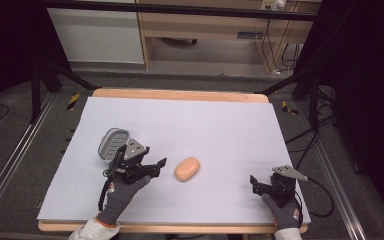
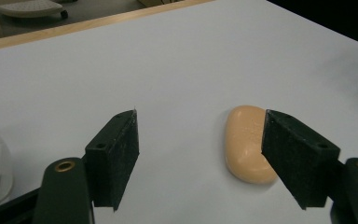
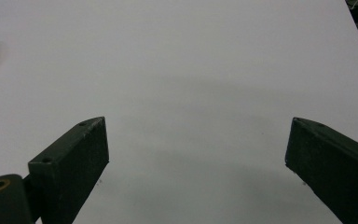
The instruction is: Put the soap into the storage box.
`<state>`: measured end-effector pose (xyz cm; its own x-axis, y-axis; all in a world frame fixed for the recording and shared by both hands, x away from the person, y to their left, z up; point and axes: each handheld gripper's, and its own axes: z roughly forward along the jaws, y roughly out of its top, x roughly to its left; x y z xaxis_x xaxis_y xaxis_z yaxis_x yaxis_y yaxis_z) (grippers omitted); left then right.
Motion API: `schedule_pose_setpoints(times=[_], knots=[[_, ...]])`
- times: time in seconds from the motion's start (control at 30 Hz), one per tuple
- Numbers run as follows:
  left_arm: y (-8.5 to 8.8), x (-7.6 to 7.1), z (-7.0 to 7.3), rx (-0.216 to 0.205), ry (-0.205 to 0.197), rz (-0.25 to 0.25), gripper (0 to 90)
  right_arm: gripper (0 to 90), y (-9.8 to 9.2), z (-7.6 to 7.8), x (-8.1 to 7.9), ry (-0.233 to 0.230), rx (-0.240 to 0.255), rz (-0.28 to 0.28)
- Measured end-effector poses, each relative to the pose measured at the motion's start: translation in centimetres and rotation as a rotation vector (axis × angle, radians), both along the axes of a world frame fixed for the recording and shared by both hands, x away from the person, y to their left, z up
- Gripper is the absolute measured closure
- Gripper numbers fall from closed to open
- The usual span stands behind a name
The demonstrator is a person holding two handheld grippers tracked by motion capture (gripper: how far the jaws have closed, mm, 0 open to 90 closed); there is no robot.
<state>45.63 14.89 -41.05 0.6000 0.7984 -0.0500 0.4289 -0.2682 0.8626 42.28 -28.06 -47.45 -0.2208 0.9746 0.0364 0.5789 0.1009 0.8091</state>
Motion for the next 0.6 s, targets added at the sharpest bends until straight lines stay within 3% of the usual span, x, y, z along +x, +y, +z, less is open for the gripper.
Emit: schedule_pose_setpoints(times=[0.6], knots=[[-3.3, 1.0, -1.3, 0.047, 0.044, -0.060, 25.5, 6.3, 0.1, 0.0, 0.0, 0.004, -0.001, 0.006]])
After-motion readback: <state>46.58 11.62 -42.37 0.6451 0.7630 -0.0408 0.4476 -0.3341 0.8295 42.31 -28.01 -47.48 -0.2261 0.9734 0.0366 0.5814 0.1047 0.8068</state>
